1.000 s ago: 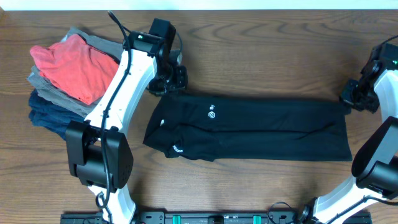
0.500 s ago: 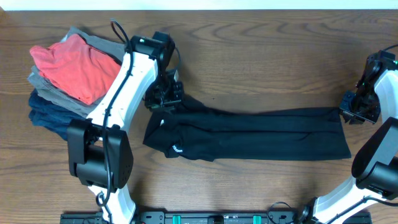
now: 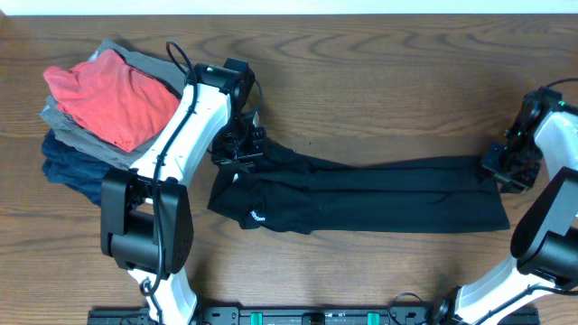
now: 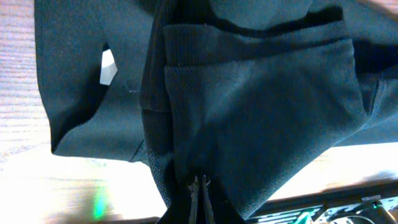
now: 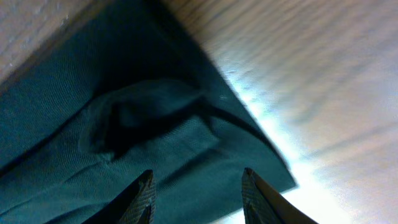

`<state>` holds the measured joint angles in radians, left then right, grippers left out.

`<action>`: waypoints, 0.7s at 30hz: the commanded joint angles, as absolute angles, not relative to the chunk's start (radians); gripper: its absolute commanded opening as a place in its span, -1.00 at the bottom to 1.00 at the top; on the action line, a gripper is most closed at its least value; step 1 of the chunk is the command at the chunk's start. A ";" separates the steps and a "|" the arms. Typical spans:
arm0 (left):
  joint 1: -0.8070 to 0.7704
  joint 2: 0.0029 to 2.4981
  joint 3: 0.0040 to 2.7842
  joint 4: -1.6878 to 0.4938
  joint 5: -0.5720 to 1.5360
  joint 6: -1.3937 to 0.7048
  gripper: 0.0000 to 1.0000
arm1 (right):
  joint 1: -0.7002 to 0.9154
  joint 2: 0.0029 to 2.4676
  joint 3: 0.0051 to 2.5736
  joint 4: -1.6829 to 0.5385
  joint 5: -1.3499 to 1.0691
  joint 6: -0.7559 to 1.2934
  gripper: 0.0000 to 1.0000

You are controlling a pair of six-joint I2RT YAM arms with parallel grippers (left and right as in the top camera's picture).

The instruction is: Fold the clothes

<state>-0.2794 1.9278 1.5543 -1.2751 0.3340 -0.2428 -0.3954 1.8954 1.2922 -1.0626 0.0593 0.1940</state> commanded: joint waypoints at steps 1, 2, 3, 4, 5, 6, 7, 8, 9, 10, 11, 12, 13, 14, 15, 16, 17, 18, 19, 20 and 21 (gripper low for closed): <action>-0.276 1.930 1.549 -1.273 0.329 -0.246 -0.88 | -0.397 1.872 1.235 -1.006 -0.072 0.201 -0.13; -0.276 1.930 1.549 -1.271 0.329 -0.246 -0.88 | -0.397 1.872 1.222 -0.982 -0.100 0.201 -0.13; -0.276 1.930 1.549 -1.270 0.329 -0.245 -0.88 | -0.397 1.872 1.213 -0.967 -0.116 0.201 -0.13; -0.276 1.930 1.549 -1.270 0.329 -0.245 -0.88 | -0.397 1.872 1.206 -0.955 -0.117 0.201 -0.13; -0.276 1.930 1.549 -1.270 0.329 -0.245 -0.88 | -0.397 1.872 1.200 -0.941 -0.114 0.201 -0.14; -0.276 1.930 1.549 -1.270 0.329 -0.245 -0.89 | -0.397 1.872 1.196 -0.931 -0.112 0.201 -0.14; -0.276 1.930 1.549 -1.270 0.329 -0.245 -0.88 | -0.397 1.872 1.195 -0.927 -0.108 0.201 -0.14; -0.276 1.930 1.549 -1.269 0.329 -0.245 -0.88 | -0.397 1.872 1.195 -0.926 -0.102 0.201 -0.15; -0.276 1.930 1.549 -1.267 0.329 -0.245 -0.88 | -0.397 1.872 1.195 -0.925 -0.100 0.201 -0.16; -0.276 1.930 1.549 -1.266 0.329 -0.245 -0.88 | -0.397 1.872 1.195 -0.922 -0.100 0.201 -0.18; -0.276 1.930 1.549 -1.262 0.329 -0.245 -0.88 | -0.397 1.872 1.195 -0.918 -0.099 0.201 -0.21; -0.276 1.930 1.549 -1.259 0.329 -0.245 -0.88 | -0.397 1.872 1.195 -0.911 -0.097 0.201 -0.26; -0.276 1.930 1.549 -1.257 0.329 -0.245 -0.88 | -0.397 1.872 1.196 -0.904 -0.097 0.201 -0.37; -0.276 1.930 1.549 -1.255 0.329 -0.245 -0.88 | -0.397 1.872 1.196 -0.897 -0.098 0.202 -0.60; -0.276 1.930 1.549 -1.254 0.329 -0.245 -0.88 | -0.399 1.872 1.197 -0.892 -0.098 0.206 -0.80; -0.276 1.930 1.549 -1.254 0.329 -0.245 -0.88 | -0.400 1.872 1.198 -0.889 -0.097 0.214 -0.98; -0.276 1.930 1.549 -1.253 0.329 -0.245 -0.88 | -0.404 1.872 1.198 -0.885 -0.097 0.222 -0.98; -0.276 1.930 1.549 -1.253 0.329 -0.245 -0.88 | -0.408 1.872 1.198 -0.883 -0.097 0.225 -0.98; -0.276 1.930 1.549 -1.252 0.329 -0.245 -0.88 | -0.410 1.872 1.198 -0.882 -0.097 0.228 -0.98; -0.276 1.930 1.549 -1.251 0.329 -0.245 -0.88 | -0.411 1.872 1.198 -0.883 -0.097 0.231 -0.98; -0.276 1.930 1.549 -1.251 0.329 -0.245 -0.88 | -0.411 1.872 1.198 -0.883 -0.098 0.231 -0.98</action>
<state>-0.2794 1.9278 1.5539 -1.2495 0.3340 -0.2428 -0.3958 1.8954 1.1995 -0.8867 -0.0940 0.2096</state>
